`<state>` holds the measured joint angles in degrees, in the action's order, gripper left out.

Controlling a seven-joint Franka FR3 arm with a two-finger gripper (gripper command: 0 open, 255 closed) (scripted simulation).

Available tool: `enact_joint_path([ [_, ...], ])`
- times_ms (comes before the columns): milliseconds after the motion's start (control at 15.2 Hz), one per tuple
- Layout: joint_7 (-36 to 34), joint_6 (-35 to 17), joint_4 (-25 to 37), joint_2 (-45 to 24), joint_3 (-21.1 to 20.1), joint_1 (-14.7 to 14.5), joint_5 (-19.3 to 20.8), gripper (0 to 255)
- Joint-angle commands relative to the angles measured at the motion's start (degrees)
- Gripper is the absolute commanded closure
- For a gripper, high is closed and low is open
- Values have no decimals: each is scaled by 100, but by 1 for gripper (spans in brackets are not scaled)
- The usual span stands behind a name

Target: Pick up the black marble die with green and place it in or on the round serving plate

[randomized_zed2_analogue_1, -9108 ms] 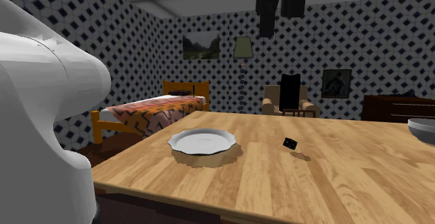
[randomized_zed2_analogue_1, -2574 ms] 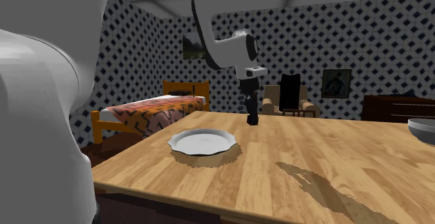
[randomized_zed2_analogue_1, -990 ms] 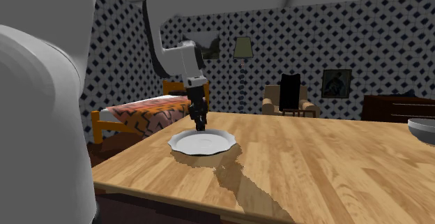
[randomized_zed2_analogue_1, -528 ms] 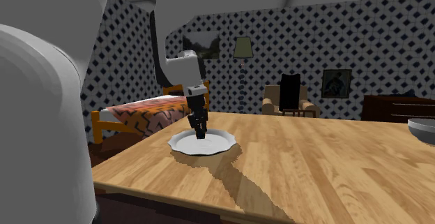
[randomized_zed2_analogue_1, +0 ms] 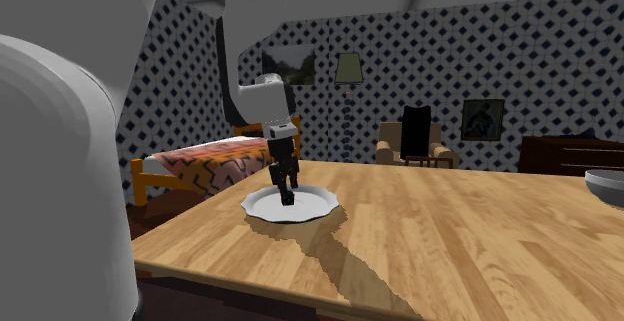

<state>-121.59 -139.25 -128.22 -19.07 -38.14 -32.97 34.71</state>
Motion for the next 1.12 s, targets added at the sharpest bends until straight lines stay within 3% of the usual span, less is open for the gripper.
enact_joint_path([
  [0, 0, 0, 0, 0, 0, 0, 0, 0],
  [264, 0, 0, 0, 0, 0, 0, 0, 0],
  [528, 522, 442, 15, 661, -428, 243, -799, 0],
  [1056, 524, 441, 15, 662, -420, 235, -802, 0],
])
